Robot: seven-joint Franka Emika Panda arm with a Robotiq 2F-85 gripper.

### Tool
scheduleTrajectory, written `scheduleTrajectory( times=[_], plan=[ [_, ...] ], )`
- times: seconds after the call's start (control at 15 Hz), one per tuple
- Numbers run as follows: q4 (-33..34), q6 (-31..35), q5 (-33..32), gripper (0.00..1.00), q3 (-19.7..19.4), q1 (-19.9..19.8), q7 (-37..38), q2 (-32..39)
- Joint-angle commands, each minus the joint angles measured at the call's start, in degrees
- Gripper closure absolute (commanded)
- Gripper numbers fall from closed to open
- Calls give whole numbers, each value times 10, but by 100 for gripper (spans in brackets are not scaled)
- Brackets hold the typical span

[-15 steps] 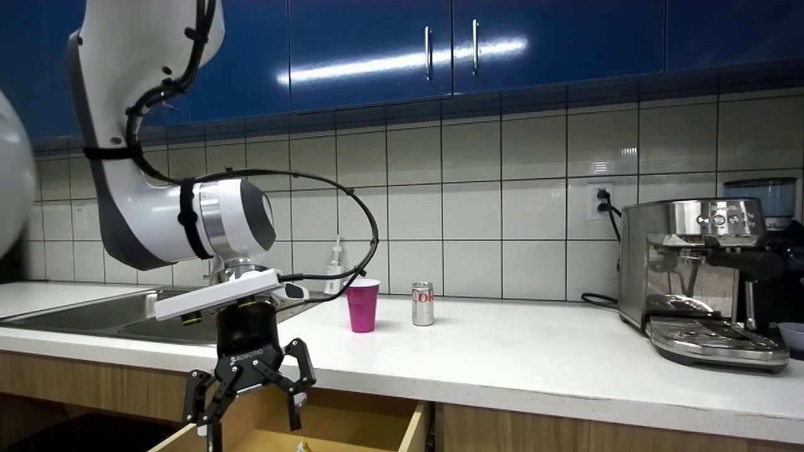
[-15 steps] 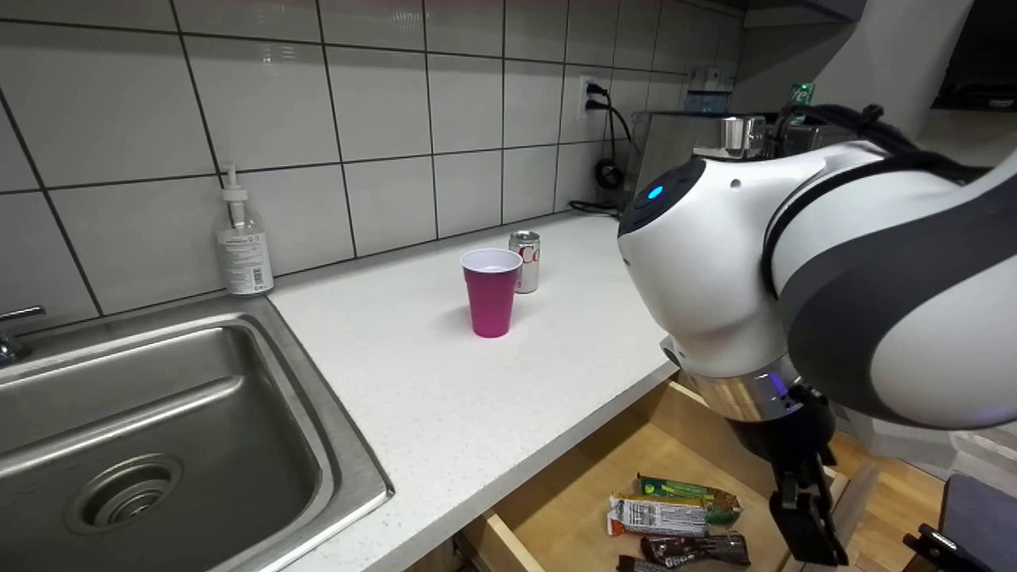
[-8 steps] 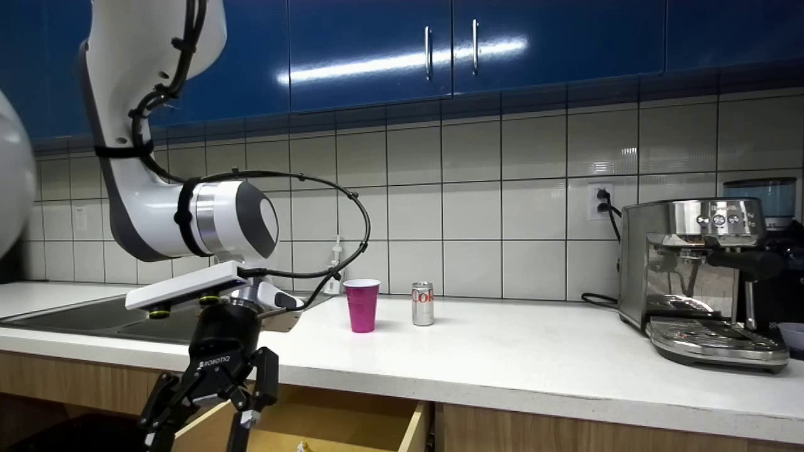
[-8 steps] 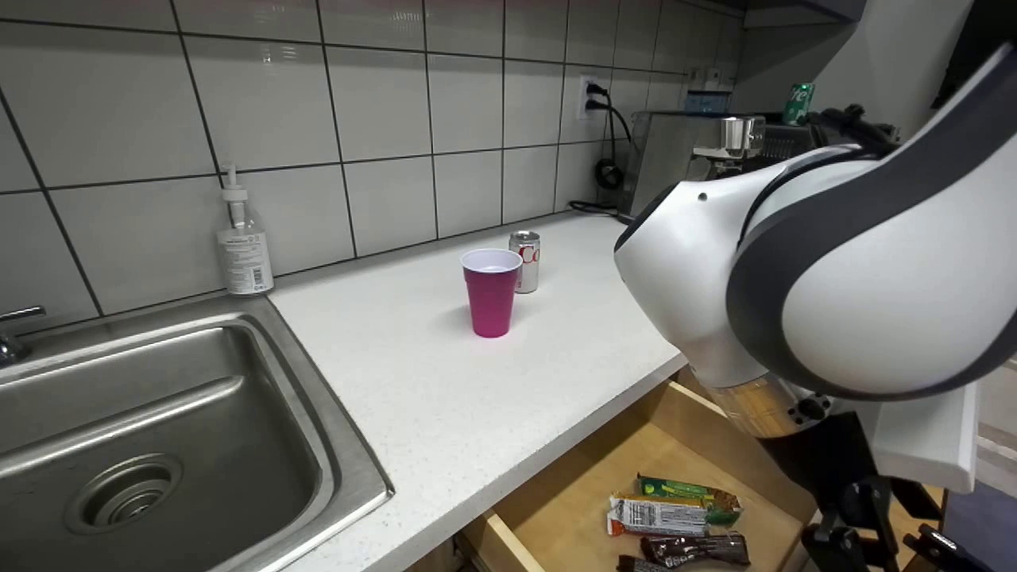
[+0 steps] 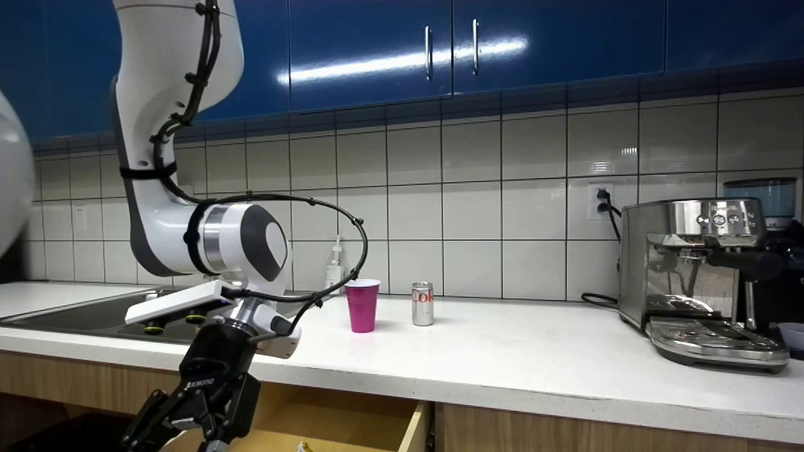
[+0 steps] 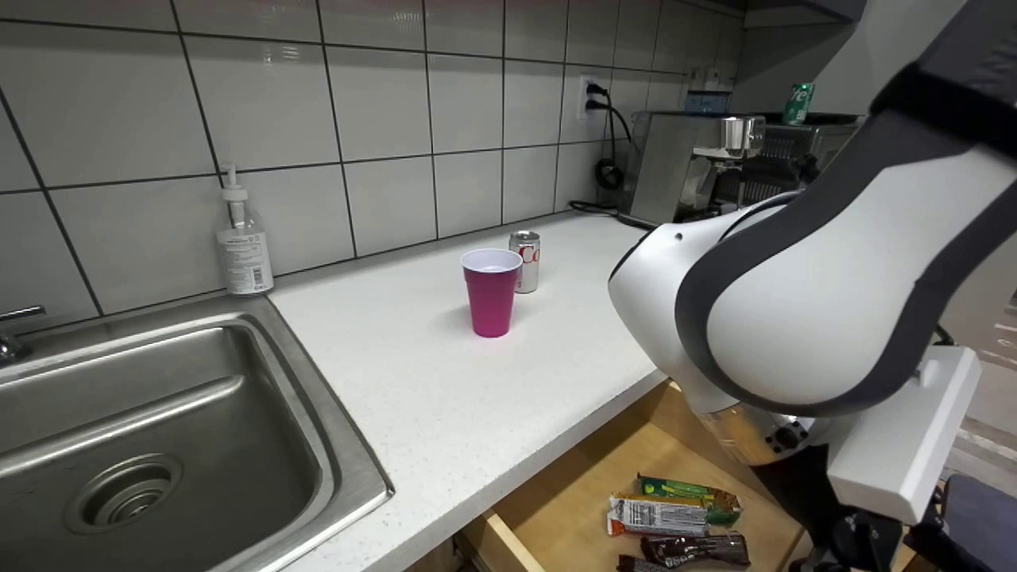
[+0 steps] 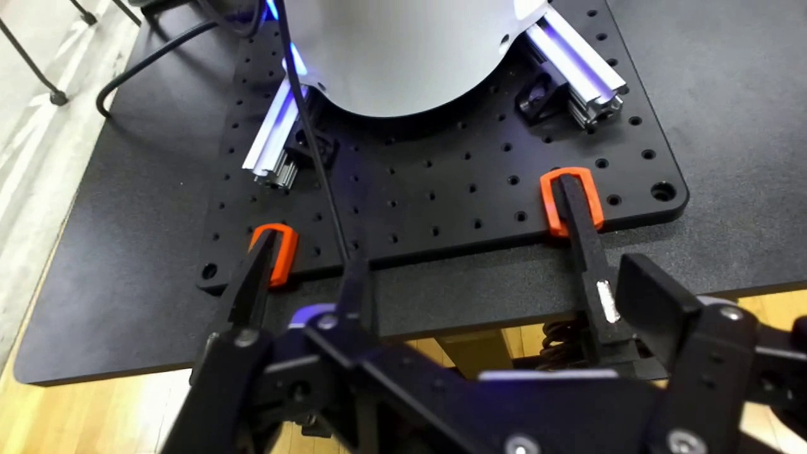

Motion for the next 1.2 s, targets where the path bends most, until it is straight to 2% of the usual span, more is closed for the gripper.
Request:
scheduleTrajectory(
  times=[0.0,0.2,0.53,1.13],
  plan=[
    [14,23,9,0,-9,-9,24,26],
    [15,62,11,0,-19,-11,31,46],
    [12,174,8,0,-27,-13,22,83],
    [15,258,5,0,-32,-24,-18,82]
  ],
)
